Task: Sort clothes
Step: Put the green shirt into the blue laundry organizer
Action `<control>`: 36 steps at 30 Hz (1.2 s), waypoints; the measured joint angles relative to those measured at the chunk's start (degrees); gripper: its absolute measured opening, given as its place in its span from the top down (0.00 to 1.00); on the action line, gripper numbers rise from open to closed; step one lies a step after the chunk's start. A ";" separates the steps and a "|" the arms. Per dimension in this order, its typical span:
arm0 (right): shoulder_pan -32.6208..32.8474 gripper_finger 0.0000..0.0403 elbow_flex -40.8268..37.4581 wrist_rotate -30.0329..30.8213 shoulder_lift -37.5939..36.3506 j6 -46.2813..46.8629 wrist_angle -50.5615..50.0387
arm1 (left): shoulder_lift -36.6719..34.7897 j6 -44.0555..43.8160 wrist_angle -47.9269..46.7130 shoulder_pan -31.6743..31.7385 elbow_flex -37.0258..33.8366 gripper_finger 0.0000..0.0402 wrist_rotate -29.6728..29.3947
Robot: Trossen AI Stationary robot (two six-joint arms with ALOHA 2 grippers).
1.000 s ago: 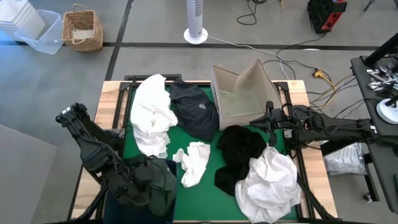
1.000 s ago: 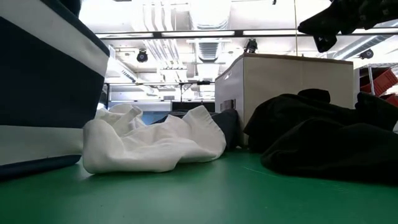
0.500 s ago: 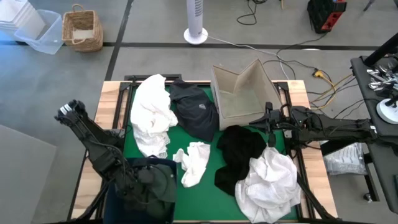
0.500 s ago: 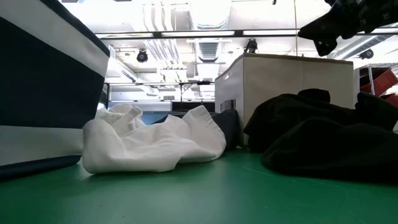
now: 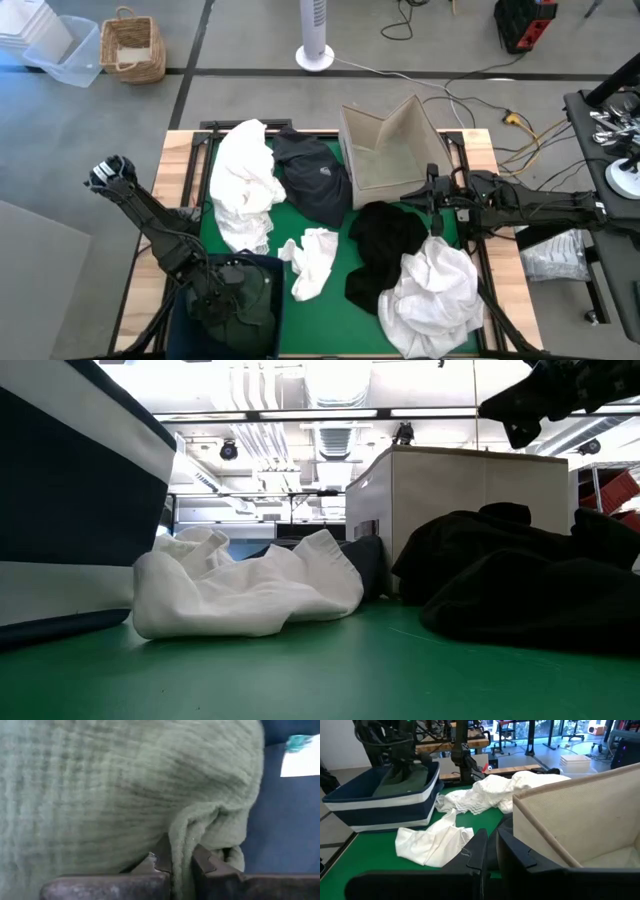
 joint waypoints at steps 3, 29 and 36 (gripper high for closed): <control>0.00 0.92 0.00 0.00 0.00 0.00 0.00 | 0.09 0.00 2.17 0.77 -1.30 1.00 0.15; -0.02 0.92 0.00 0.00 0.00 0.00 0.00 | 0.22 0.47 25.82 2.53 -15.58 0.91 2.01; -0.01 0.92 0.00 0.00 0.00 0.00 0.02 | 0.24 -0.83 24.40 2.60 -13.27 0.74 -2.63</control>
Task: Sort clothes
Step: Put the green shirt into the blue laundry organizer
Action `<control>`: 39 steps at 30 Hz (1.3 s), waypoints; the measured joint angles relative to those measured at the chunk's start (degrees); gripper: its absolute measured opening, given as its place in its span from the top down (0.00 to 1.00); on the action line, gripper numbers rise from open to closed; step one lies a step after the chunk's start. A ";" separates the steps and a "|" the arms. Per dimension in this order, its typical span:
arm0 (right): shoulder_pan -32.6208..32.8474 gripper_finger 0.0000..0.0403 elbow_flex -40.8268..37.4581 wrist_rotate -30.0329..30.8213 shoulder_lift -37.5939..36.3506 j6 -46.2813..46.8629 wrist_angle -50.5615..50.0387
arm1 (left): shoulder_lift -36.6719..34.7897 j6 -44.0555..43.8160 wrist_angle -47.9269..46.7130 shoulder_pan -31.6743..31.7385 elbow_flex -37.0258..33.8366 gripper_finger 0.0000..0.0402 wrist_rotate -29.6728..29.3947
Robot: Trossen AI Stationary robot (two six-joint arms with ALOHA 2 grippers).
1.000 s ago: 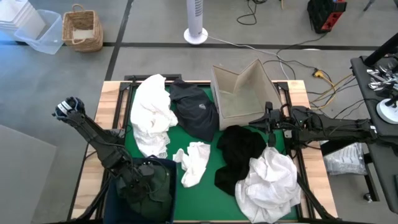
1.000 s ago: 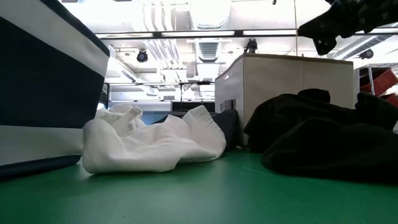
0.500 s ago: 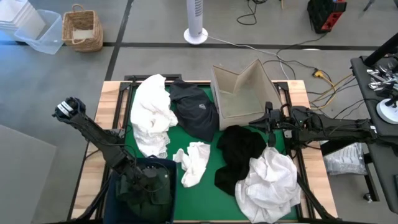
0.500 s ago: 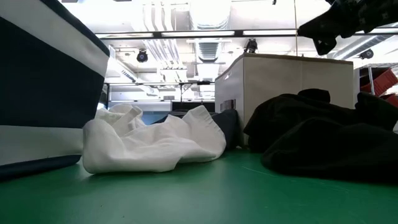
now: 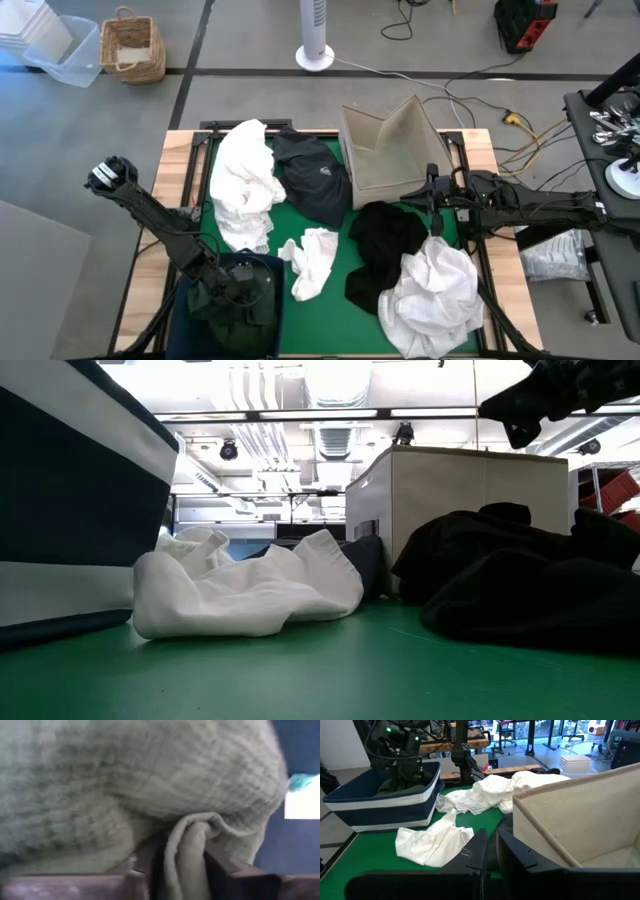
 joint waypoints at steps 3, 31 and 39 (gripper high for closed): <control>-0.01 0.92 0.00 0.00 0.00 0.00 0.16 | 0.00 -1.69 -3.13 0.11 2.34 0.64 -0.80; -0.02 0.92 -0.06 -0.01 0.00 -0.11 0.36 | 3.84 18.58 -36.36 -0.76 22.48 0.97 1.02; 0.01 0.92 -0.31 0.00 0.02 0.00 0.35 | 7.59 23.11 -26.65 -1.90 22.09 1.00 3.01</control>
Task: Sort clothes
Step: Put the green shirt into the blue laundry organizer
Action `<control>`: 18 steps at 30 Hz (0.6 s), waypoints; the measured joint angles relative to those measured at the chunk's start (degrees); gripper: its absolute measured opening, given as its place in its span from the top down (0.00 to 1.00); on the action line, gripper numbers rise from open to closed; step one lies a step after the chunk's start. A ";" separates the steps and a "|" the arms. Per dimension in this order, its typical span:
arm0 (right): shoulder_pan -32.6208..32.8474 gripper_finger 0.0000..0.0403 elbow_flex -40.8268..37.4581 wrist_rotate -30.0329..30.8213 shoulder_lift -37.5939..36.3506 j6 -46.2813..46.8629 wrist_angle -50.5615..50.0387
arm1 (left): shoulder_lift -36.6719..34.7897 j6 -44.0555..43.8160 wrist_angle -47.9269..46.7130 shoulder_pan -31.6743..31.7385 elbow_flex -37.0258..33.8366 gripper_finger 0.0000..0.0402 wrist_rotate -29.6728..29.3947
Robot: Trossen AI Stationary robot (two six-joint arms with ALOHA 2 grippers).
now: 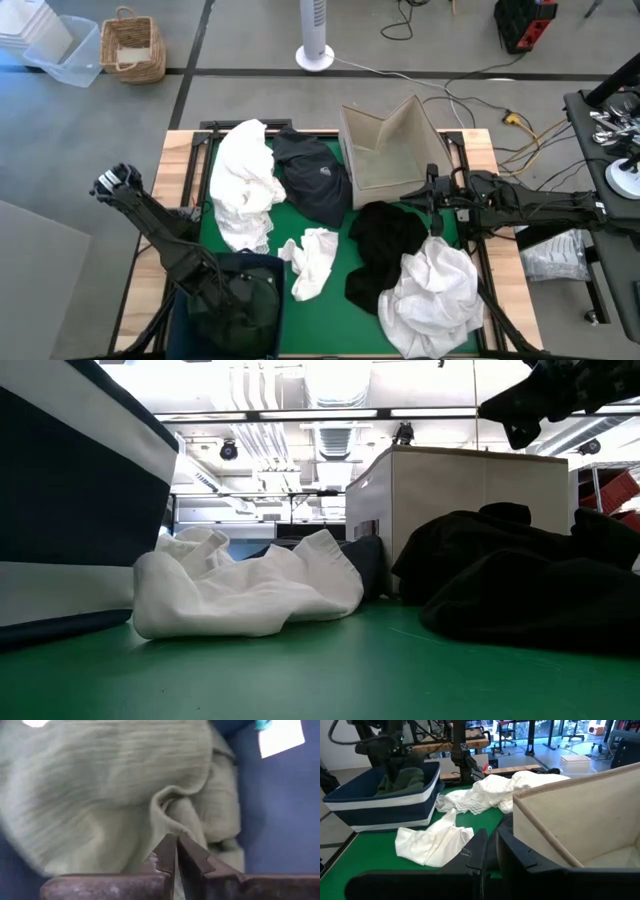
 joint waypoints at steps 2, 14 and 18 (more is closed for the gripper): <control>0.00 0.92 0.00 -0.02 -0.01 0.00 0.01 | 1.20 -0.27 2.33 0.00 -0.49 1.00 2.85; 0.00 0.92 0.00 -0.02 -0.02 0.00 0.00 | 4.35 -2.33 7.11 -0.07 -7.12 1.00 8.72; 0.00 0.92 0.00 0.00 0.00 0.01 0.01 | 4.27 -2.97 8.09 -0.07 -7.97 1.00 8.40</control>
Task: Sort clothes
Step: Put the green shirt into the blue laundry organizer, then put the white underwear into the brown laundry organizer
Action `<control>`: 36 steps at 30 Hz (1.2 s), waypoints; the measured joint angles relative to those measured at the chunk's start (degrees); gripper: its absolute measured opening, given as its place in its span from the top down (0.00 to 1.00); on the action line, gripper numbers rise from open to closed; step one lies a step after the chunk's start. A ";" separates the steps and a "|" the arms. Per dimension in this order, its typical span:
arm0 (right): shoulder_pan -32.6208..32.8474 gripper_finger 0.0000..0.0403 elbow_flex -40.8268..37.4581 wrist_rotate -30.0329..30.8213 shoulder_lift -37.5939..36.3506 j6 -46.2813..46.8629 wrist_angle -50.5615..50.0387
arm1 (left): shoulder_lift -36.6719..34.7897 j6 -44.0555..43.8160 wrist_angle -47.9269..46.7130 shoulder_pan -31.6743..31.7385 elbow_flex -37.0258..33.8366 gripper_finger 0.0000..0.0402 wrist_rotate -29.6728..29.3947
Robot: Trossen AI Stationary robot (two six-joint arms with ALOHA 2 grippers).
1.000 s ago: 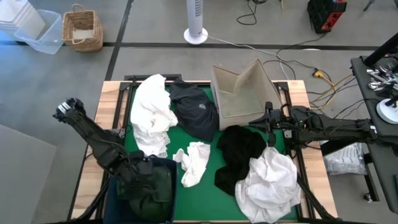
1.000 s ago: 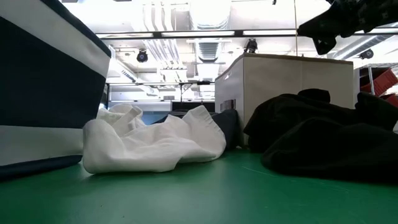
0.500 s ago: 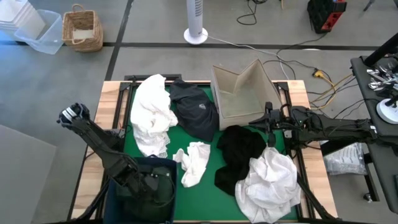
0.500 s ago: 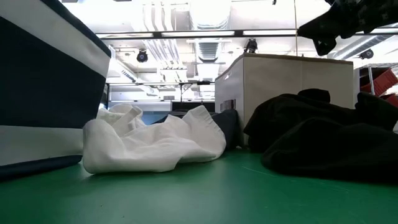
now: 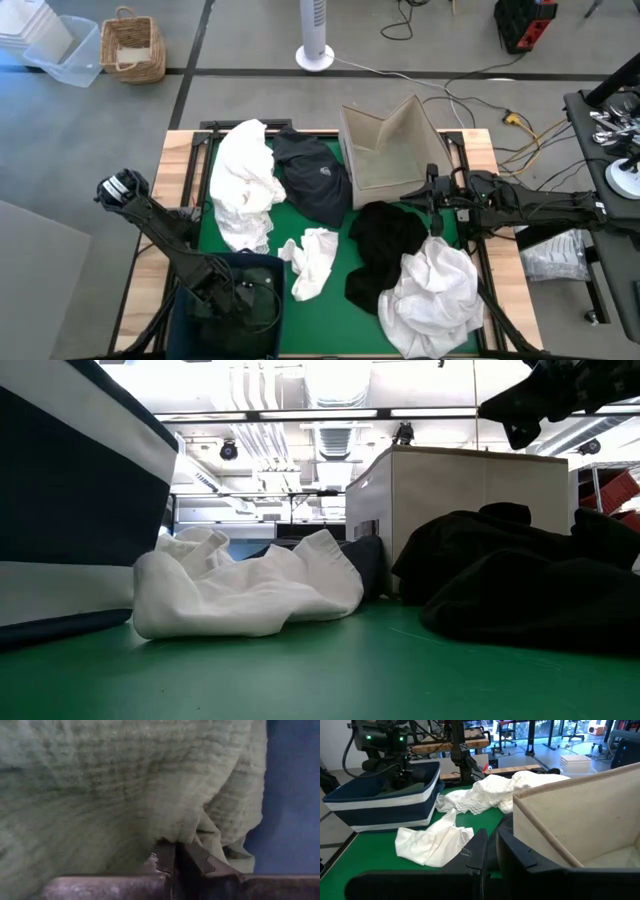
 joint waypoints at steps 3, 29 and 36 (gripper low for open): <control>0.00 0.92 0.00 -0.02 0.00 -0.01 0.01 | -0.34 -0.92 -0.58 0.00 0.55 1.00 -0.11; 0.00 0.92 0.00 -0.01 -0.02 1.18 0.17 | -0.49 0.03 -19.08 0.02 17.61 1.00 -14.78; 0.00 0.92 1.50 -0.02 0.00 0.76 0.04 | -0.51 11.87 -19.23 0.04 23.71 1.00 -34.72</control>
